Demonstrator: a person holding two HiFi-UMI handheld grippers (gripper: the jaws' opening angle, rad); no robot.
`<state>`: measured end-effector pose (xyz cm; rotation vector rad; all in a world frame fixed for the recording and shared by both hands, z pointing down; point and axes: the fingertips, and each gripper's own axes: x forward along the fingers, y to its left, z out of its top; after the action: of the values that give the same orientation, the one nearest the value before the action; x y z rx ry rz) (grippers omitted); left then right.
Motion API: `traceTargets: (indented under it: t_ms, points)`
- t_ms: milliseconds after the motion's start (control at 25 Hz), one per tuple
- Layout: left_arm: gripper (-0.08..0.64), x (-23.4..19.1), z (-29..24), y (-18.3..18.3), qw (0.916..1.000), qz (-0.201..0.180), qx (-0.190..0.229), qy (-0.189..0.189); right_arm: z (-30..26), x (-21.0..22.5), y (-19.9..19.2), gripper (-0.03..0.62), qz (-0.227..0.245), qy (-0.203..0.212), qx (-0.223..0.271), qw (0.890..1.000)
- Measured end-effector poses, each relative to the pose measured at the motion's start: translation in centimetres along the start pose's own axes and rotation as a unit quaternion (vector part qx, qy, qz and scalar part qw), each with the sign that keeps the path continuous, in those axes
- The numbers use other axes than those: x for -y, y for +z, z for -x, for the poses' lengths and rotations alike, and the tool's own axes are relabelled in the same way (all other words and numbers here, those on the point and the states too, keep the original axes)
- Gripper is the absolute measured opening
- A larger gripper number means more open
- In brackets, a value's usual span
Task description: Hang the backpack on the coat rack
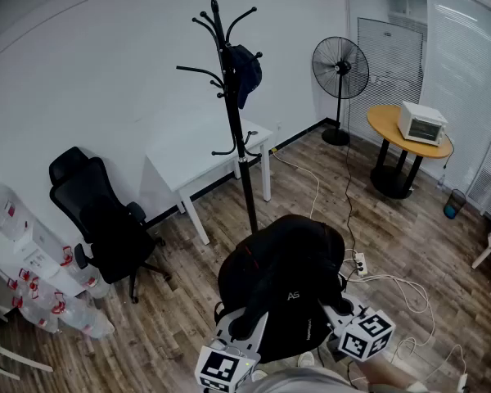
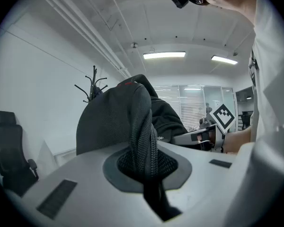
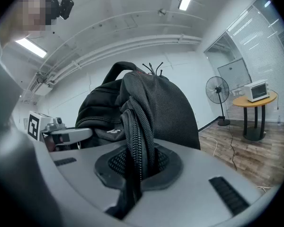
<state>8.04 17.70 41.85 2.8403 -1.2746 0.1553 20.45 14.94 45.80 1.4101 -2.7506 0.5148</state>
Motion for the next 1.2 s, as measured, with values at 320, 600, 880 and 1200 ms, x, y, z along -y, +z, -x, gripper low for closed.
traceTargets:
  t_ms: [320,600,880,1200]
  points:
    - [0.029,0.6,-2.2,0.3,1.0000,0.001,-0.001,0.007,-0.3,2.3,0.8,0.032,0.001,0.008,0.002,1.000]
    - [0.029,0.5,-4.1,0.6,0.9997,-0.008,-0.003,0.023,-0.9,4.3,1.6,0.032,0.001,0.023,0.000,1.000]
    - [0.029,0.6,-6.2,1.2,0.9986,-0.015,-0.003,0.050,-1.5,6.3,2.6,0.032,0.001,0.051,-0.005,0.999]
    - [0.029,0.6,-8.3,1.3,0.9958,-0.013,-0.009,0.090,-2.5,8.4,3.8,0.032,0.015,0.090,-0.011,0.996]
